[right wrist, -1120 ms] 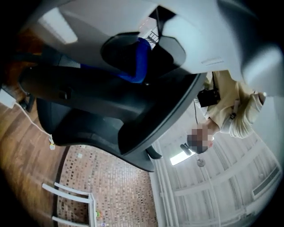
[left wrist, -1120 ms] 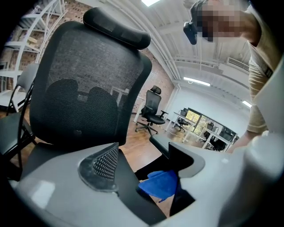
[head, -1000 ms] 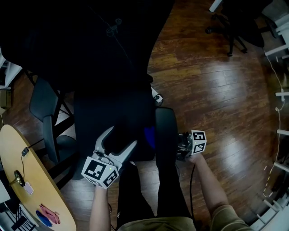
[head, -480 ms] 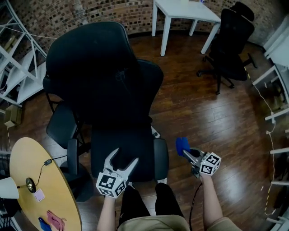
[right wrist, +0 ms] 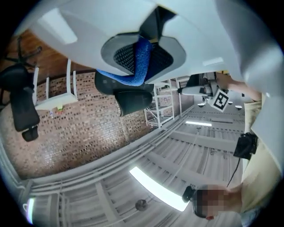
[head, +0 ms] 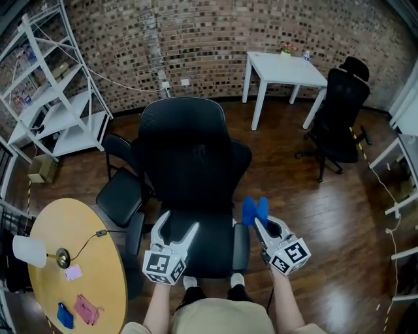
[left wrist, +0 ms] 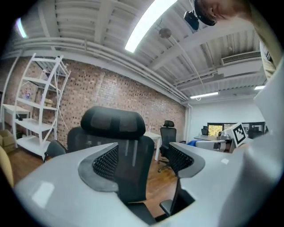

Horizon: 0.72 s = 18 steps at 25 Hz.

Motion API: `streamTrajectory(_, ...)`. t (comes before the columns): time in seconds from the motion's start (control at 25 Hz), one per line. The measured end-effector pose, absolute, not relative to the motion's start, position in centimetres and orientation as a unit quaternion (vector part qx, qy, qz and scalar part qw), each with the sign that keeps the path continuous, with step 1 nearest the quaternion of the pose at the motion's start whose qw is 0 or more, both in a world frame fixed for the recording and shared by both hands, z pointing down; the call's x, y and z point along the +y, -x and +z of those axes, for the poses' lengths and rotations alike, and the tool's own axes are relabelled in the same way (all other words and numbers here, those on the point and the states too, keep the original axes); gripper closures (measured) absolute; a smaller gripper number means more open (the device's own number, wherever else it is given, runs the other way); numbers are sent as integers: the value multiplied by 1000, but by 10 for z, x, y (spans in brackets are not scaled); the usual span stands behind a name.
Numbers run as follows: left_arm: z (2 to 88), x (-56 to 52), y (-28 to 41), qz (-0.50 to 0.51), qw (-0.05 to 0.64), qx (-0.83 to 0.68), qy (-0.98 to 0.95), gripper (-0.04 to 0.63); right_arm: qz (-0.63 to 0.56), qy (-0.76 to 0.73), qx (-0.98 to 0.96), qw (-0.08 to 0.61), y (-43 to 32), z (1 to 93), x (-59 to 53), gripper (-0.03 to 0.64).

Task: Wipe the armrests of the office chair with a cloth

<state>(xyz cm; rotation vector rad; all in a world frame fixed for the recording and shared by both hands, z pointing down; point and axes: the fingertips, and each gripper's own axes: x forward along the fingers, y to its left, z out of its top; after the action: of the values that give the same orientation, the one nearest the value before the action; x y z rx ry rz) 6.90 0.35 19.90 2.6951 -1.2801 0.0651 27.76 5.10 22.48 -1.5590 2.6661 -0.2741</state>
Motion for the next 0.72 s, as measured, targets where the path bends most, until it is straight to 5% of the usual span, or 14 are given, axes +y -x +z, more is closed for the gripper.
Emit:
streamTrajectory(0.16, 171, 7, -37, 1, 57, -474, -879, 250, -31, 523, 851, -32, -246, 204, 45, 586)
streamTrajectory(0.72, 156, 27, 22, -20, 29, -554, -832, 264, 9, 461, 887, -20, -167, 168, 38, 586)
